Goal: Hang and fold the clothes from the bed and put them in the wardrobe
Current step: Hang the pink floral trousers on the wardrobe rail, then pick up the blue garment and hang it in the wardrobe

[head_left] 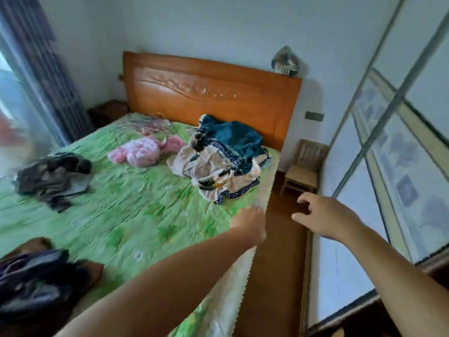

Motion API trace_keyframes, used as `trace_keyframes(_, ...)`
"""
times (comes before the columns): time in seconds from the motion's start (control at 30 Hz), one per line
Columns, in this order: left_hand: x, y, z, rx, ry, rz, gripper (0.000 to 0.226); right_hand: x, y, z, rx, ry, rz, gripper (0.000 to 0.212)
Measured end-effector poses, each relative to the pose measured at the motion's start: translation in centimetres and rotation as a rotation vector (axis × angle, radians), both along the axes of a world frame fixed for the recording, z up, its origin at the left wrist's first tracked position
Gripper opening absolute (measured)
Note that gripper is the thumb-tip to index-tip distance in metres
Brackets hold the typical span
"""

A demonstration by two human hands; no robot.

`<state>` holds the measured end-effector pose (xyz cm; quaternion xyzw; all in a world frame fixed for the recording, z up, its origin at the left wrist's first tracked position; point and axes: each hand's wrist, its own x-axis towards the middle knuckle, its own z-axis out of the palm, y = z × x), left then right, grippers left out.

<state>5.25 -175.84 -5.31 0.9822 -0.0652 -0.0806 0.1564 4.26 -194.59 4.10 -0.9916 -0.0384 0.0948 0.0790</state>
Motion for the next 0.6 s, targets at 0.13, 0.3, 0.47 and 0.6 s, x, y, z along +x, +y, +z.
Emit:
trace_keyframes(0.13, -2.2, 7.2, -1.5, 0.03, 0.042, 0.243, 0.048, 2.8, 5.7, -1.8, -0.017, 0.037, 0.205, 0.056)
trace_keyframes(0.3, -10.3, 14.0, -3.7, 0.018, 0.064, 0.599, 0.046, 3.7, 13.5, -5.3, -0.071, 0.131, 0.52, 0.058)
trace_keyframes(0.47, -24.0, 17.7, -5.4, -0.004, 0.163, 1.054, 0.043, -1.4, 21.7, -8.6, -0.046, 0.192, 0.881, 0.061)
trace_keyframes(0.6, -35.0, 17.2, -6.0, 0.011, 0.213, 1.366, 0.039, -7.9, 25.9, -10.7, -0.039, 0.285, 1.122, 0.062)
